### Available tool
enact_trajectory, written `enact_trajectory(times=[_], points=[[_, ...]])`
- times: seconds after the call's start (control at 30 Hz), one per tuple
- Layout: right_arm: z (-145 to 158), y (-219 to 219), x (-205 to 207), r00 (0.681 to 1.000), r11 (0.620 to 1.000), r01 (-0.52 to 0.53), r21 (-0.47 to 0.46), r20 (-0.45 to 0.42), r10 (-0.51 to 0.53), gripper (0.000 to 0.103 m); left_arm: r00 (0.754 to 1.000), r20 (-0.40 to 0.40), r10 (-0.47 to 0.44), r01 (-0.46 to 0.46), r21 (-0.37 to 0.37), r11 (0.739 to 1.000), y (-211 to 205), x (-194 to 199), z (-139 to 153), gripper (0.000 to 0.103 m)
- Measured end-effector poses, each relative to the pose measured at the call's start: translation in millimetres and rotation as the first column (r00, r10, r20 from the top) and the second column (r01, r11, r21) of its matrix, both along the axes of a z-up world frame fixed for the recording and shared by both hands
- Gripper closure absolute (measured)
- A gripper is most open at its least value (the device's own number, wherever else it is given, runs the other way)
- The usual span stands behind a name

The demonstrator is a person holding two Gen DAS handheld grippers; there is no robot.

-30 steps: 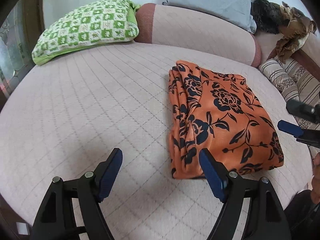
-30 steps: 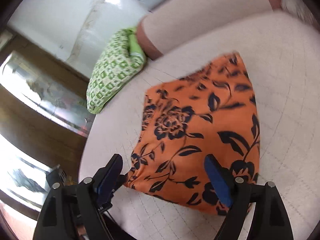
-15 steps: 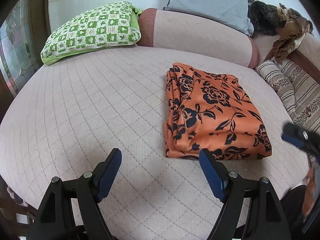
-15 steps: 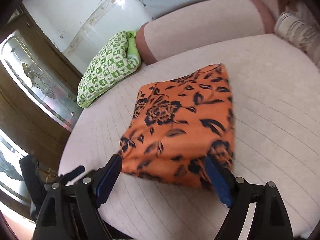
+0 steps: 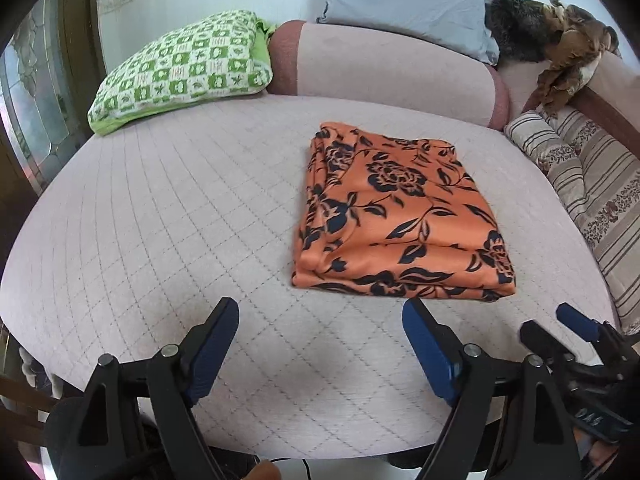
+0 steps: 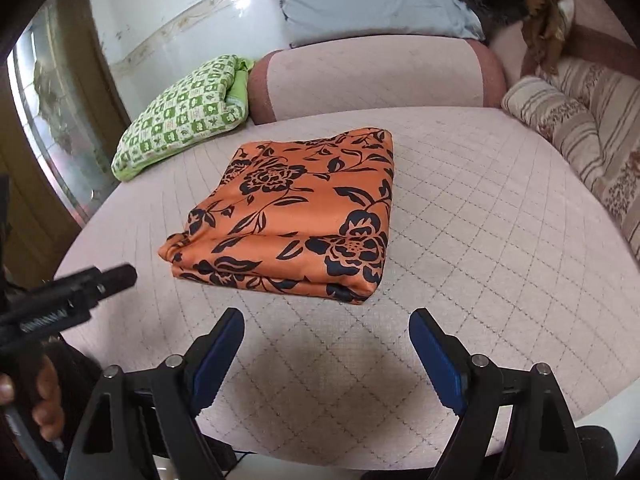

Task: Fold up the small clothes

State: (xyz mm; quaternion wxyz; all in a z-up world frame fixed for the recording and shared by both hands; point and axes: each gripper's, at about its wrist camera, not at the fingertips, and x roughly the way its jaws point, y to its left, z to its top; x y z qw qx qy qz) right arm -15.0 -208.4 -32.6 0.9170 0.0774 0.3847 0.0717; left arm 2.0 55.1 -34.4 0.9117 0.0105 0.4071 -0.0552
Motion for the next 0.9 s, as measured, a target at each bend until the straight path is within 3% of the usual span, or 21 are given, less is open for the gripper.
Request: enact_trajectory(times=[0.57,0.67,0.8,0.9], points=[[-3,7,-3,1.000,0.997,-0.023,-0.080,0.006,0.023,0.016,1.000,0.027,0.003,-0.004,0.050,0.999,-14,-4,8,0.019],[3,6,-4,0.999,0.996,-0.011,-0.084,0.032,0.014,0.016,0.999,0.037,-0.018,0.017,0.028,0.999,-16,-5,14,0.018],[19,4,-5,0.997,0.993,0.020,-0.114,0.076,-0.012,0.016,0.998,0.066,-0.018,0.017,0.015,1.000,-19,-7,24,0.008],[28,2,-5,0.995,0.988,0.047,-0.144,0.096,-0.033,0.016,0.996,0.082,-0.014,0.012,0.023,1.000,-22,-8,29,0.007]])
